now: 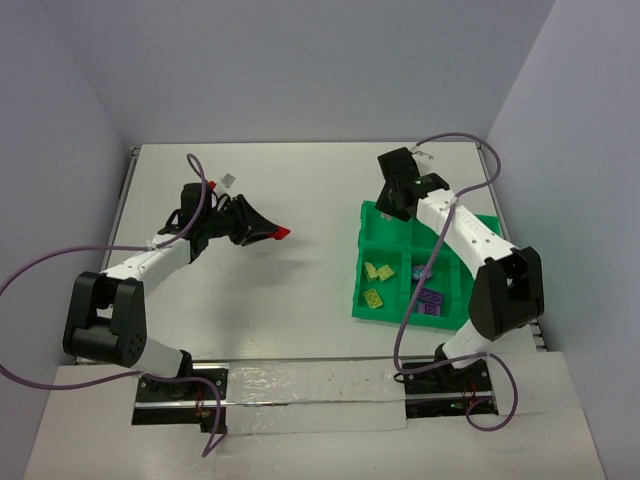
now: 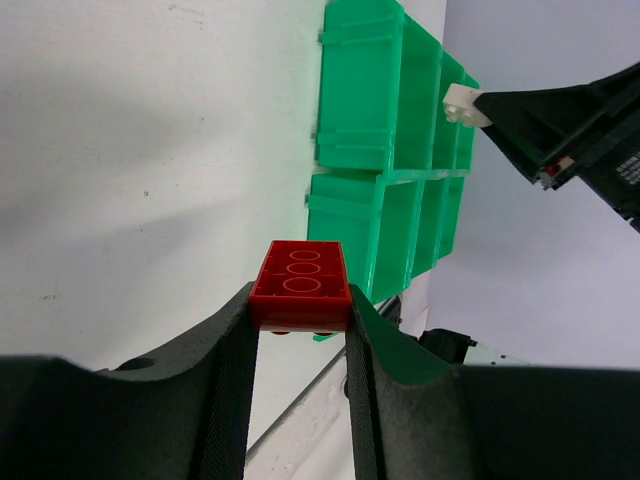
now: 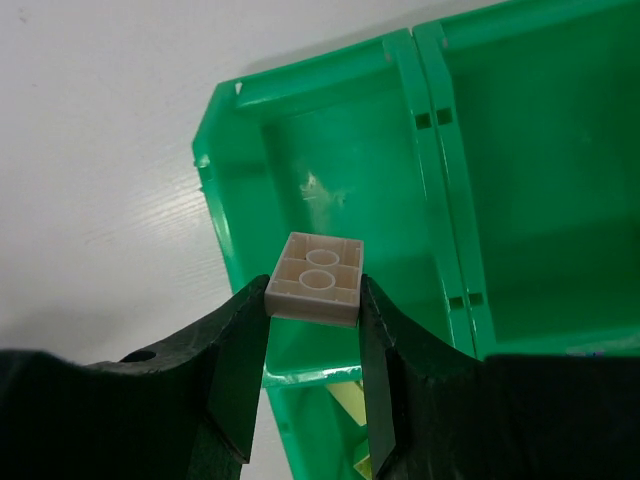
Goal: Sort the legos into containers by color
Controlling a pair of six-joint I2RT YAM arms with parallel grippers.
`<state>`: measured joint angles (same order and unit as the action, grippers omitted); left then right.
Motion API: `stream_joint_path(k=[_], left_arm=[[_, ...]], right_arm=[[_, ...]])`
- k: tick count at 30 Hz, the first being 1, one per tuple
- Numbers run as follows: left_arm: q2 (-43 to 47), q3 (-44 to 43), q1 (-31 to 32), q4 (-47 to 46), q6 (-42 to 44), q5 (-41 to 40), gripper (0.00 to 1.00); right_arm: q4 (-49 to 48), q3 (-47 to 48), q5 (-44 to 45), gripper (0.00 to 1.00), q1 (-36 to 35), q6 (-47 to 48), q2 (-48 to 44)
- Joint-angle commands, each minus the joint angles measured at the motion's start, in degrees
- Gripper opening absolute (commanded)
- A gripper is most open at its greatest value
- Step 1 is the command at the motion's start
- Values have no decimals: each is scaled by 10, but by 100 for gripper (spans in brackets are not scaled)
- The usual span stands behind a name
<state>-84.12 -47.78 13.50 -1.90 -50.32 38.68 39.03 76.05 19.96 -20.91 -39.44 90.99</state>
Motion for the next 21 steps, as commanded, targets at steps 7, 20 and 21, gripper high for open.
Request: stream_joint_path(k=[7, 20, 21], left_arm=[[6, -43, 0, 16, 19, -11, 0], [-17, -74, 1, 37, 31, -1, 0], [-18, -78, 2, 39, 33, 2, 0]], right_arm=[[1, 18, 8, 68, -2, 19, 16], [-209, -71, -159, 67, -76, 230, -135], [-239, -80, -214, 68, -102, 267, -139]])
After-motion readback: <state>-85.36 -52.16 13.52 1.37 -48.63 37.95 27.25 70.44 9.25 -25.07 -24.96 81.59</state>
